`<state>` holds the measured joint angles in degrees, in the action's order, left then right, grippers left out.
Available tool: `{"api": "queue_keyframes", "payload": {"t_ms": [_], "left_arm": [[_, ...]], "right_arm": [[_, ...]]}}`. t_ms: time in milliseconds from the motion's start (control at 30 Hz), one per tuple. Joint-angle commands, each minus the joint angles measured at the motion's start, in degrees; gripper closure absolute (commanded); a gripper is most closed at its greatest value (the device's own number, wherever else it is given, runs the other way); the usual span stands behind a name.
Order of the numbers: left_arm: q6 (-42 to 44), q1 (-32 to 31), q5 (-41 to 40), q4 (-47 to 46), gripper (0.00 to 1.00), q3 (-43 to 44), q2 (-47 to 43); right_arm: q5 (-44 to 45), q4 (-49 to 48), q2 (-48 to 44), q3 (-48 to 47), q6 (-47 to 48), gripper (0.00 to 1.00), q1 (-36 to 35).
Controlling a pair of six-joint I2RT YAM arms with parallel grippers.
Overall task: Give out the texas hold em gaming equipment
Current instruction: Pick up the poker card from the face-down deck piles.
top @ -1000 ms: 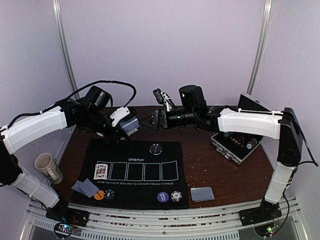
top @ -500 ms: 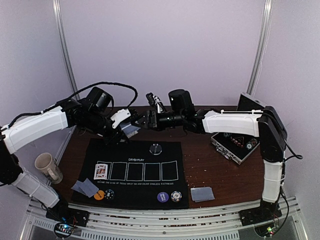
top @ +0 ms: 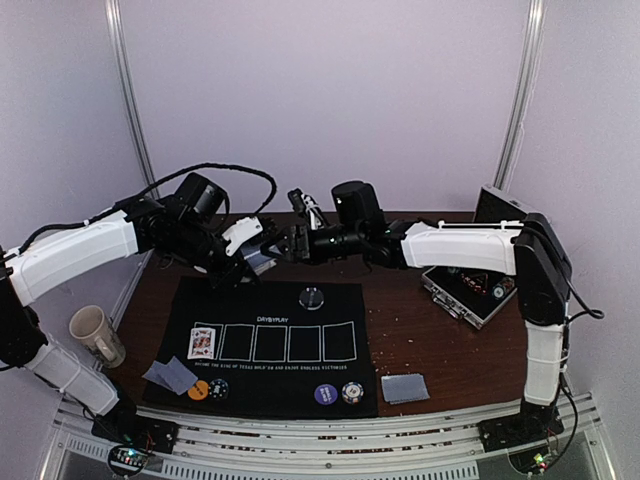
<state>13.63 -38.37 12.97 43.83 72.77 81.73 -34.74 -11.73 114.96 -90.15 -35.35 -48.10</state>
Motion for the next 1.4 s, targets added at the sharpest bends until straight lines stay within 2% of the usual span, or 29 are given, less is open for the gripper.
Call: {"api": "queue_keyframes", "payload": {"t_ms": [0,300,433,533,800,1200,1367], "left_arm": [[0.5,-0.3,0.2,-2.2,0.59,1.4,0.1],[0.4,-0.3,0.1,-2.8,0.59,0.5,0.2],[0.4,-0.3,-0.5,-3.1,0.59,0.2,0.5],[0.3,-0.3,-0.6,-3.1,0.59,0.1,0.9],[0.2,-0.3,-1.6,-3.7,0.59,-0.2,1.2],[-0.5,-0.2,-4.5,-4.2,0.59,-0.8,1.0],[-2.4,1.6,-4.9,-5.1,0.59,-0.9,0.8]], "right_arm": [[3.4,3.5,-3.8,1.7,2.5,0.37,0.8],[0.9,4.0,-4.6,1.1,2.8,0.50,0.6],[-2.8,2.2,-4.4,0.4,1.9,0.64,0.1],[-4.2,0.5,-5.1,0.7,1.0,0.77,-0.2],[-3.5,3.1,-6.7,0.6,2.5,1.00,-0.2],[0.4,11.5,-11.4,1.3,8.7,1.00,0.8],[4.6,14.9,-14.2,1.5,11.3,1.00,1.3]]}}
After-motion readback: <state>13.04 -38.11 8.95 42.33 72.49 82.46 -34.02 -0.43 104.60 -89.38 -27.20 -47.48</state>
